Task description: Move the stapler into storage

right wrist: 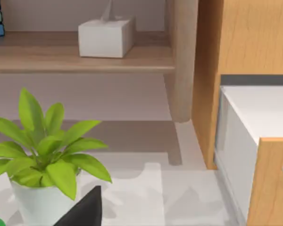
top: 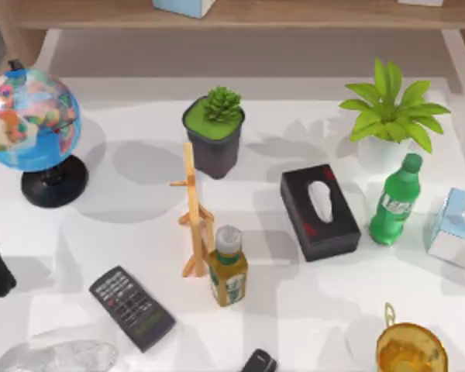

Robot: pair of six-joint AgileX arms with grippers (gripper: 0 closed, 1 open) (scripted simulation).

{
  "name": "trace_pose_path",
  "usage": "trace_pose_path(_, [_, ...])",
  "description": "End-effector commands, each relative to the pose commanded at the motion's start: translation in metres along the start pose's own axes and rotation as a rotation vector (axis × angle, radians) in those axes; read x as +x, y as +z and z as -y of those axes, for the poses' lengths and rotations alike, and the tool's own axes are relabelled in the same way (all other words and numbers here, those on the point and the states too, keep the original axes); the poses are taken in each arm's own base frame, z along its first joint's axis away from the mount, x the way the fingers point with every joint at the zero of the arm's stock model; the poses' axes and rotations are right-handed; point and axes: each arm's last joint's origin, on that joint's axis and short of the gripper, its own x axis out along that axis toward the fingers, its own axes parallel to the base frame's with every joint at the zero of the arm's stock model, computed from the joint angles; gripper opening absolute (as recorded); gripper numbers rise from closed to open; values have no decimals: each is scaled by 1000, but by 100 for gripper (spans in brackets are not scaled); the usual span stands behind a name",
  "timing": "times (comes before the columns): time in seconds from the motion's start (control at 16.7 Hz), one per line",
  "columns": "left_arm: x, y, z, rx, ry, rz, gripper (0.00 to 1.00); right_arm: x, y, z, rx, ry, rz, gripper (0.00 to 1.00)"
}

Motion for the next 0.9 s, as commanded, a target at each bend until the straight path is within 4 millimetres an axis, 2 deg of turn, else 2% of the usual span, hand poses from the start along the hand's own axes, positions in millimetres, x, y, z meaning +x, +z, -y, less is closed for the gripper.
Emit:
trace_pose_path(0.18, [0,0,0,0,0,0,100,0,2,-1,10,10,-7,100])
trace_pose_path(0.36, [0,0,0,0,0,0,100,0,20,-9,101,90,-74,100])
trace_pose_path(0.48, [0,0,0,0,0,0,100,1,43,-18,208,169,-151,100])
trace_pose_path(0.66, [0,0,0,0,0,0,100,8,91,-38,427,289,-314,100])
trace_pose_path(0.9, [0,0,0,0,0,0,100,30,152,-84,731,360,-647,100])
